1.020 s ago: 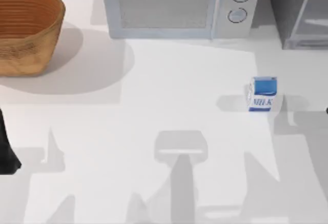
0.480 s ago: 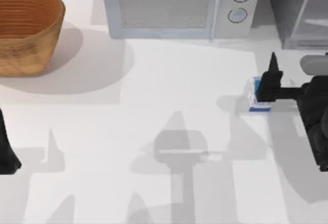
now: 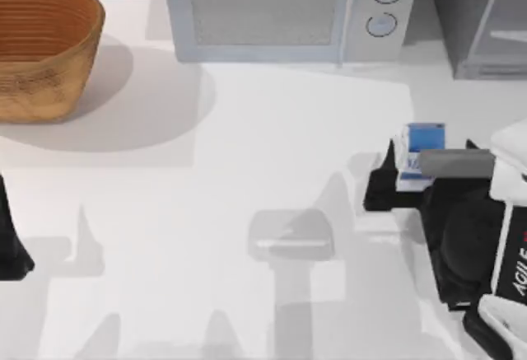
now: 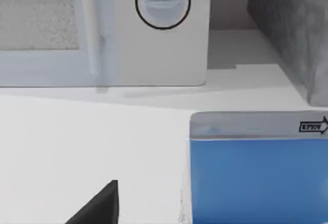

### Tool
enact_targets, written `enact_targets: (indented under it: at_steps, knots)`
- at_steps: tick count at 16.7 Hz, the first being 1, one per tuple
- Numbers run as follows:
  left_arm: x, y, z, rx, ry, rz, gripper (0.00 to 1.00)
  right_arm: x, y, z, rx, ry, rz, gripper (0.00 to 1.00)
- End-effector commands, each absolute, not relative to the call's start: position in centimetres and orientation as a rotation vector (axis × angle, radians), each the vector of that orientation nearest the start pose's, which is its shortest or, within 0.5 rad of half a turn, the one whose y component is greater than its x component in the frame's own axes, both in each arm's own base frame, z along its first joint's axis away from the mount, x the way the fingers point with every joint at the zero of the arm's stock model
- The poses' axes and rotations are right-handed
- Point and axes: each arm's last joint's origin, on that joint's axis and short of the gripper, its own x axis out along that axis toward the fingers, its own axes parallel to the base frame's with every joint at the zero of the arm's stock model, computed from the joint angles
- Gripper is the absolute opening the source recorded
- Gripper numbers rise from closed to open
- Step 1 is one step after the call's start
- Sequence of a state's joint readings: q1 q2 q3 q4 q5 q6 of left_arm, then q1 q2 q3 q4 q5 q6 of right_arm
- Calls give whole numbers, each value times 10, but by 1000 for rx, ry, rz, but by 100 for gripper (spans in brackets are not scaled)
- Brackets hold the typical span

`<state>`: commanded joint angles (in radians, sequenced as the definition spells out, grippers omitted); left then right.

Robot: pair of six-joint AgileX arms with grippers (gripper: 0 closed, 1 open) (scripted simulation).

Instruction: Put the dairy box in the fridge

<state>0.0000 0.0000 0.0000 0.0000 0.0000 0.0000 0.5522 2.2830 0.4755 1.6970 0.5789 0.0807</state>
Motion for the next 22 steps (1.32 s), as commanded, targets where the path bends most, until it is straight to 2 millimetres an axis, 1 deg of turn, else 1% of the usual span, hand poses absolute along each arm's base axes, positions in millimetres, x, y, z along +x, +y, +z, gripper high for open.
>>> enact_targets:
  at_steps: [3,10,12,16,18,22]
  knots:
    - [106,-1,160,0,0,0,100,253,142,20,2,98,-9,100]
    - [106,-1,160,0,0,0,100,253,141,19,-1,103,-13,100]
    - [106,-1,160,0,0,0,100,262,142,18,1,100,-10,100]
    - [106,-1,160,0,0,0,100,291,143,14,1,100,-10,100]
    - [106,-1,160,0,0,0,100,301,142,14,1,100,-10,100]
    - [106,-1,160,0,0,0,100,302,142,14,0,100,-10,100]
